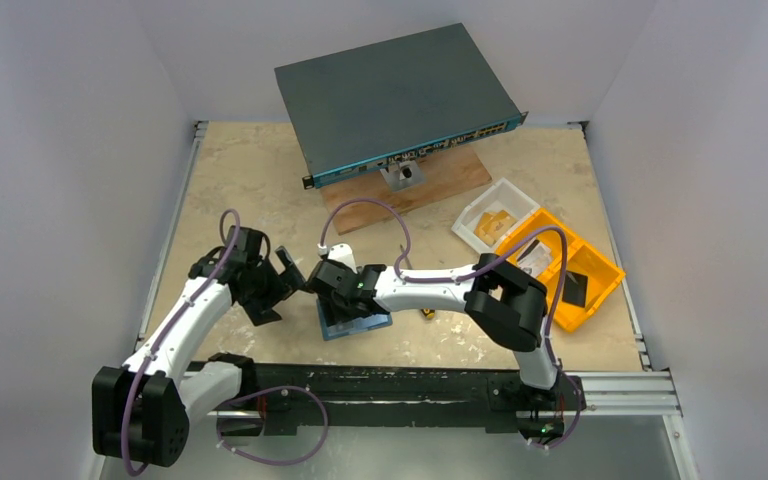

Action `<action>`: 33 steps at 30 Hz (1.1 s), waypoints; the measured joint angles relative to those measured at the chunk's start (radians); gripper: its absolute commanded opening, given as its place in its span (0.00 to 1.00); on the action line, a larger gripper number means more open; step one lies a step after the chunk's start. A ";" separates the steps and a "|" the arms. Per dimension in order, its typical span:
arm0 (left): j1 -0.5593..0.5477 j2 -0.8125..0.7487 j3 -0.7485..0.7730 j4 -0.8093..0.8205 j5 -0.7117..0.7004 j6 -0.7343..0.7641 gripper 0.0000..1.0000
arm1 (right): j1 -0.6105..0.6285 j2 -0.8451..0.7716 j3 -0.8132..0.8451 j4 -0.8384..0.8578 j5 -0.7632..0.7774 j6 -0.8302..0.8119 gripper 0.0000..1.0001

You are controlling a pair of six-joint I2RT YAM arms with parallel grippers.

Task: Take the credit cards out of the card holder
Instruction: Remove the credit card from the card holder.

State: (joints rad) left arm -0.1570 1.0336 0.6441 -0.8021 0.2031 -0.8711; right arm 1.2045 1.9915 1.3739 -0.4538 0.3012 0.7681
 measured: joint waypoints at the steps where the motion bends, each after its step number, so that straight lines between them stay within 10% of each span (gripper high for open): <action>1: 0.000 0.000 -0.002 0.001 0.002 0.000 1.00 | 0.000 0.000 0.000 0.002 -0.003 0.000 0.49; 7: 0.000 0.000 -0.008 0.011 0.015 0.001 1.00 | -0.006 0.000 -0.009 0.023 -0.029 0.013 0.19; 14: 0.000 0.004 -0.021 0.035 0.055 0.024 0.94 | -0.070 -0.051 -0.118 0.138 -0.138 0.042 0.09; 26: -0.125 0.062 -0.023 0.135 0.130 0.042 0.06 | -0.233 -0.098 -0.371 0.528 -0.533 0.130 0.03; 33: -0.205 0.166 -0.031 0.200 0.121 0.018 0.00 | -0.270 -0.072 -0.422 0.665 -0.643 0.177 0.03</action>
State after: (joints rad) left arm -0.3618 1.1999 0.6132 -0.6018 0.3244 -0.8536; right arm 0.9348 1.9194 0.9520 0.2115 -0.3420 0.9451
